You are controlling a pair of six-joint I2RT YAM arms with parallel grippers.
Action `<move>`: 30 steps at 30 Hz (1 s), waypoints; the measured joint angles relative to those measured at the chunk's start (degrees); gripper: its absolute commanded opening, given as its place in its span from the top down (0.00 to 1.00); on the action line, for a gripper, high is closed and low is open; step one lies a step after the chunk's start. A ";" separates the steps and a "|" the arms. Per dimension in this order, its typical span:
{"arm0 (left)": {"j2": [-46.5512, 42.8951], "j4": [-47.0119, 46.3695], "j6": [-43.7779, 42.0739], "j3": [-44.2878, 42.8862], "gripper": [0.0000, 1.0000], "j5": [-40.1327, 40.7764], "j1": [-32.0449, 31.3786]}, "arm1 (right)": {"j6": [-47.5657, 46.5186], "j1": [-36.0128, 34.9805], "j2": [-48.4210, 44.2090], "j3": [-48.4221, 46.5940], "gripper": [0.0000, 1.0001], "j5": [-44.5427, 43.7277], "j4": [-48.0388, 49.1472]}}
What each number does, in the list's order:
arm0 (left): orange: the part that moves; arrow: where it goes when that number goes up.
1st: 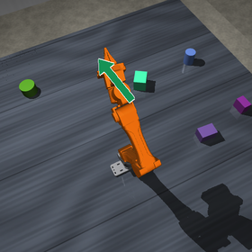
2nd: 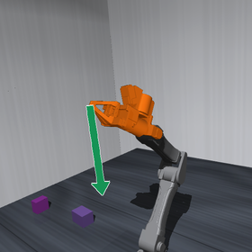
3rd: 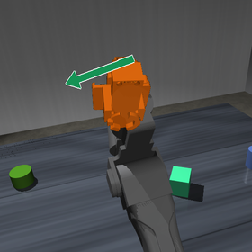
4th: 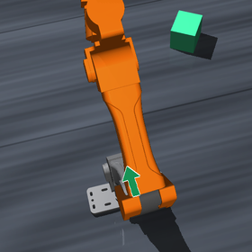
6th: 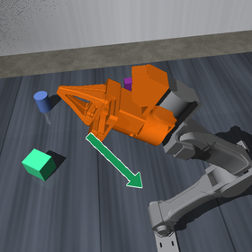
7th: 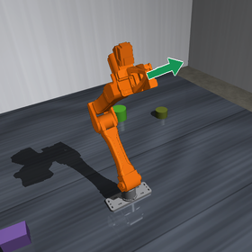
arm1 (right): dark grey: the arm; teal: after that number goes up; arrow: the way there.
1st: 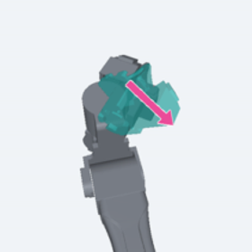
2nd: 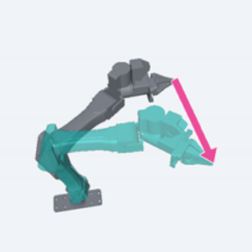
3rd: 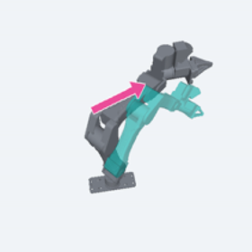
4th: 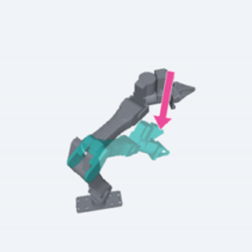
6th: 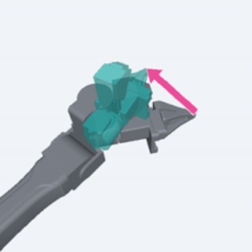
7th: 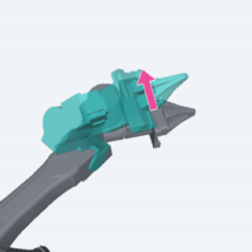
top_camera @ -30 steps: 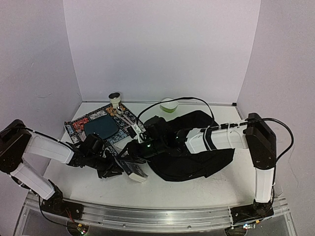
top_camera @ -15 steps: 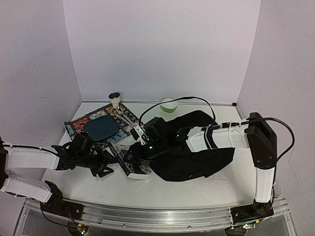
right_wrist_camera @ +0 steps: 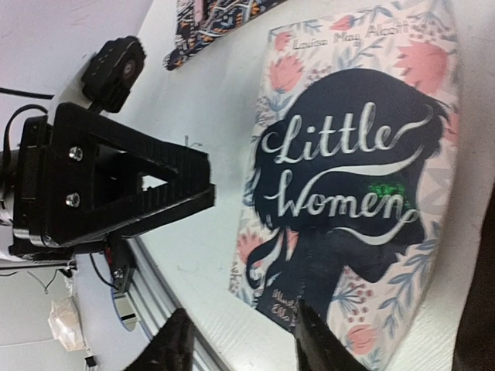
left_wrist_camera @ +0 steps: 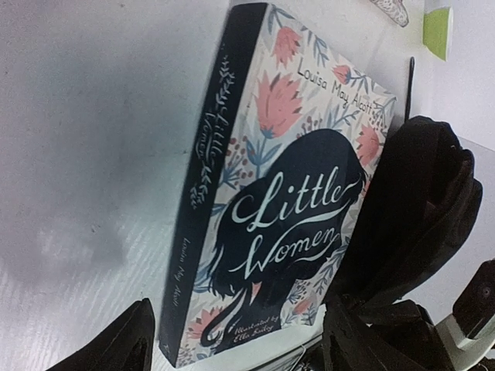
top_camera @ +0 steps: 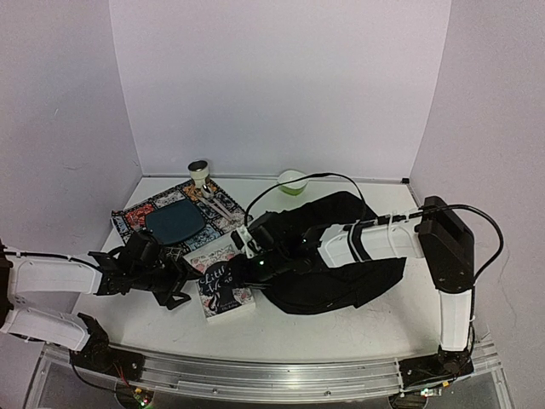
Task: Pack the student bag
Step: Turn over the book at the center of the board, then pick up the book from the center of the board.
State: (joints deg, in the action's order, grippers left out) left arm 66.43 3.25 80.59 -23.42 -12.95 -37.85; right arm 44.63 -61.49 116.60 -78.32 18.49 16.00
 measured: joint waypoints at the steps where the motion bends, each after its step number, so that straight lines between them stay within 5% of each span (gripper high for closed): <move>1: 0.12 0.47 -0.24 0.00 0.25 0.65 0.00 | 0.03 0.00 0.00 0.10 0.47 -0.72 -0.46; 22: 12.96 2.87 -10.31 -6.36 0.41 0.60 0.00 | 1.24 1.54 3.90 -2.39 0.43 -7.31 -8.82; 30: 13.85 2.78 -11.59 -6.96 0.45 -0.38 0.01 | 0.22 2.01 7.16 -4.77 0.57 -5.60 -9.38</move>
State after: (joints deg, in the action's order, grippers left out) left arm 80.28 6.03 69.00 -30.38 -13.33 -37.83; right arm 44.85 -59.48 123.76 -83.09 12.90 6.62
